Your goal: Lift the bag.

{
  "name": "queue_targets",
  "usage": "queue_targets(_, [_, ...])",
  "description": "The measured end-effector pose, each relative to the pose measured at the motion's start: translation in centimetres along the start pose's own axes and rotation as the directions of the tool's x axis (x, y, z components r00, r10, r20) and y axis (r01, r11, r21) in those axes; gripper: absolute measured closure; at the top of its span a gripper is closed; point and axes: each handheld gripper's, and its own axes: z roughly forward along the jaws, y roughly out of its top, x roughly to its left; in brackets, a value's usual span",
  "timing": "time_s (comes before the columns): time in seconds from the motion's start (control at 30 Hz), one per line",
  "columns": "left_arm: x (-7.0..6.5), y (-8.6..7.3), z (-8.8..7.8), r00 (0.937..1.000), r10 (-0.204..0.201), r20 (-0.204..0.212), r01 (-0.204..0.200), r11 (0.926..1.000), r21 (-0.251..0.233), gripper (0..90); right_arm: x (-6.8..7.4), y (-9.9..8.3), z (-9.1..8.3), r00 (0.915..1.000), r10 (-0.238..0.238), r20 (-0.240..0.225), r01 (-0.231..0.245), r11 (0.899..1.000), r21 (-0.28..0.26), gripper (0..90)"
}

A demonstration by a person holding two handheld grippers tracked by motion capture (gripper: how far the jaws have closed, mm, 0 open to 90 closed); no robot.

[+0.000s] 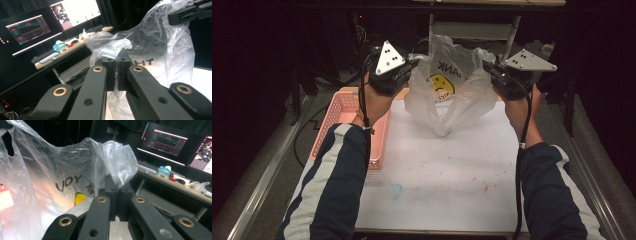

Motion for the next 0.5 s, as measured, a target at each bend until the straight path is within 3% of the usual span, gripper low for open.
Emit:
queue_targets(0.13, [0.5, -0.3, 0.7, 0.9991, -0.022, -0.035, 0.023, 0.9997, 0.012, 86.1, -0.1, 0.2, 0.6, 0.9998, -0.013, 0.018, 0.013, 1.0, 0.015, 90.0])
queue_targets(0.23, [0.9, -1.0, 1.7, 0.9971, -0.051, -0.056, 0.053, 0.9979, 0.036, 86.0, -0.5, -0.1, 1.6, 0.9995, 0.009, 0.03, -0.01, 0.999, 0.032, 90.0])
queue_targets(0.5, [2.0, -2.8, 4.1, 0.9915, -0.058, -0.117, 0.072, 0.9901, 0.121, 83.8, -1.4, -1.6, 4.6, 0.997, 0.0, 0.077, -0.01, 0.992, 0.126, 90.0])
